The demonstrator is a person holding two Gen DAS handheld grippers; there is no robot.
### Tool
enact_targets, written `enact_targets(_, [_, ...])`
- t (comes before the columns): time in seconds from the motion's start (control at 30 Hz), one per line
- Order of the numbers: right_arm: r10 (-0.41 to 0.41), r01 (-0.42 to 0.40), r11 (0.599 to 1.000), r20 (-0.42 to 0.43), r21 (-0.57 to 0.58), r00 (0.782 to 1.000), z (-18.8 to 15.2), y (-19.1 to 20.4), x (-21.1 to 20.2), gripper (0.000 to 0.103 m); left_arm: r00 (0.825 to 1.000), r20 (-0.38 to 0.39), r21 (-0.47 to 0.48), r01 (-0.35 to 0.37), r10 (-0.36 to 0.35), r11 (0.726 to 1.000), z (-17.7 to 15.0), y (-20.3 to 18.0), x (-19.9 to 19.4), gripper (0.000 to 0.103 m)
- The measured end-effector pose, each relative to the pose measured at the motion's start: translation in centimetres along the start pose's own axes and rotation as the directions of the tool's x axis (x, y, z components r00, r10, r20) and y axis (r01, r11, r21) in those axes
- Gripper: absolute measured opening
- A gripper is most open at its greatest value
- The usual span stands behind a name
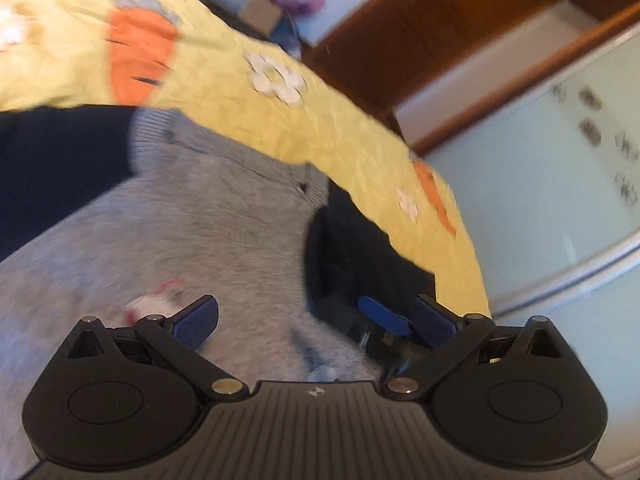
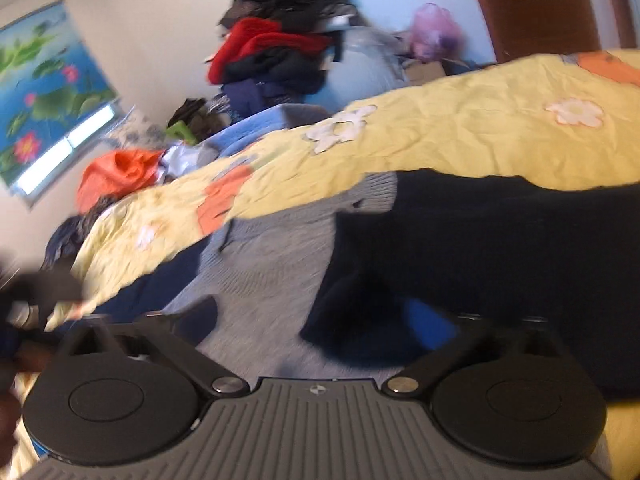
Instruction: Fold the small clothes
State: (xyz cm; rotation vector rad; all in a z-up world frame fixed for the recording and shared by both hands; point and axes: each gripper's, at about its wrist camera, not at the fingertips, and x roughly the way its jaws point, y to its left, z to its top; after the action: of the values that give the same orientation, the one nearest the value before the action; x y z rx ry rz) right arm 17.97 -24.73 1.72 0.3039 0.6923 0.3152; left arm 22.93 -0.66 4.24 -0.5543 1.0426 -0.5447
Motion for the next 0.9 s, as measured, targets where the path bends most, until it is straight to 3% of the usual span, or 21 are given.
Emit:
enact_targets(0.07, [-0.049, 0.052, 0.994, 0.036, -0.093, 0.998, -0.4, 0.9, -1.1, 0.096, 0.999, -0.035, 0.012, 0.000, 0.001, 1.000, 1.4, -0.9, 2.1, 0.103])
enact_targets(0.13, [-0.127, 0.137, 0.979, 0.074, -0.153, 0.989, -1.0, 1.4, -1.9, 0.093, 0.994, -0.103, 0.006, 0.045, -0.044, 0.999, 3.0, -1.6, 4.3, 0.103])
enact_targets(0.23, [-0.173, 0.183, 0.963, 0.065, -0.197, 0.983, -1.8, 2.0, -1.9, 0.081, 0.986, -0.157, -0.010, 0.057, -0.058, 0.998, 4.9, -2.2, 7.2, 0.103])
enact_targets(0.3, [-0.198, 0.205, 0.955, 0.055, -0.214, 0.979, -2.1, 2.3, -1.5, 0.049, 0.972, -0.220, -0.046, 0.069, -0.078, 0.997, 6.0, -2.3, 9.2, 0.103])
enact_targets(0.33, [-0.219, 0.223, 0.950, 0.044, -0.218, 0.975, -2.2, 2.5, -1.2, 0.047, 0.967, -0.237, -0.070, 0.077, -0.092, 0.995, 6.4, -2.1, 10.0, 0.103])
enact_targets(0.4, [-0.224, 0.229, 0.946, 0.048, -0.228, 0.973, -2.3, 2.9, -0.7, 0.048, 0.960, -0.250, -0.100, 0.100, -0.123, 0.990, 7.2, -1.7, 11.4, 0.103])
enact_targets(0.5, [-0.219, 0.224, 0.950, 0.048, -0.216, 0.975, -2.4, 3.1, -0.6, 0.048, 0.963, -0.210, -0.143, 0.139, -0.167, 0.980, 8.1, -1.0, 12.2, 0.103])
enact_targets(0.57, [-0.226, 0.232, 0.946, 0.050, -0.225, 0.973, -2.6, 3.5, -0.5, 0.048, 0.973, -0.204, -0.141, 0.081, -0.109, 0.987, 8.6, -0.8, 12.6, 0.103])
enact_targets(0.7, [-0.261, 0.263, 0.924, 0.046, -0.277, 0.964, -2.6, 4.3, 1.2, 0.049, 0.950, -0.282, -0.161, 0.089, -0.133, 0.983, 8.9, -0.5, 14.3, 0.103])
enact_targets(0.83, [-0.249, 0.253, 0.920, 0.050, -0.301, 0.967, -2.9, 5.1, 1.8, 0.065, 0.945, -0.289, -0.144, 0.113, -0.151, 0.983, 8.9, -0.7, 15.7, 0.103])
enact_targets(0.9, [-0.274, 0.277, 0.905, 0.056, -0.324, 0.960, -3.3, 5.6, 2.0, 0.091, 0.945, -0.281, -0.134, 0.133, -0.167, 0.982, 8.9, -0.7, 15.8, 0.098])
